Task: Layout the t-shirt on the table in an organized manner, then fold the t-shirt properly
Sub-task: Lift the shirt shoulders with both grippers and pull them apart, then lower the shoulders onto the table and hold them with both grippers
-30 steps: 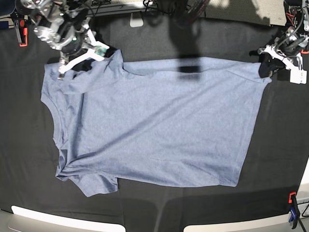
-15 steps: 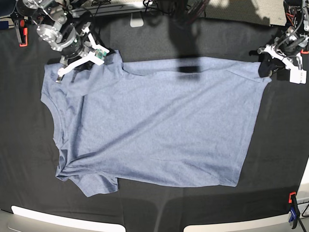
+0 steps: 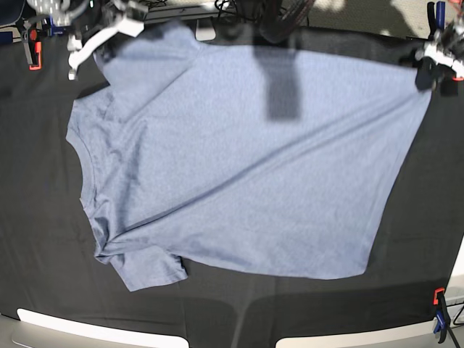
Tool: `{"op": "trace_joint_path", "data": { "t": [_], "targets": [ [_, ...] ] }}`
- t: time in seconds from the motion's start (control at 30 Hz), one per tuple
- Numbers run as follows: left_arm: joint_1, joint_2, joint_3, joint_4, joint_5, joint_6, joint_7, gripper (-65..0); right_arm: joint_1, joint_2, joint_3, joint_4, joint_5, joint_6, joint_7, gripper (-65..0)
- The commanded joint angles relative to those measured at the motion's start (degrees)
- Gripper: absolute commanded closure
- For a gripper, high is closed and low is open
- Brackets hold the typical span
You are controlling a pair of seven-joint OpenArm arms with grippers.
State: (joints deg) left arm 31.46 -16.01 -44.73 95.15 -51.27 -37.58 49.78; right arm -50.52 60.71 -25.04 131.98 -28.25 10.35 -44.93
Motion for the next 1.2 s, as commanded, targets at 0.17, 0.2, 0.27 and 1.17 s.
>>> {"op": "trace_joint_path", "data": {
  "t": [0.17,0.2,0.27,1.17],
  "targets": [
    [2.0,-0.9,-1.0,0.9,-2.3,-0.2,-1.2,0.0,-6.8,0.9,0.3,3.0,-1.7,-0.3,-2.5,0.0],
    [2.0,-0.9,-1.0,0.9,-2.3,-0.2,-1.2,0.0,-8.1,0.9,0.3,3.0,-1.6,-0.3,-3.2,0.0],
    [1.9,-0.9,-1.0,0.9,-2.4,-0.2,-1.5,0.0,-10.8,0.8,0.3,3.0,-2.6,-0.3,-4.2,0.0],
    [-1.8,-0.8,-1.0,0.9,-2.2,-0.2,-6.6,0.0,18.8,-11.8,5.0,-3.0,4.3,-9.2,12.6,0.0]
  ]
}}
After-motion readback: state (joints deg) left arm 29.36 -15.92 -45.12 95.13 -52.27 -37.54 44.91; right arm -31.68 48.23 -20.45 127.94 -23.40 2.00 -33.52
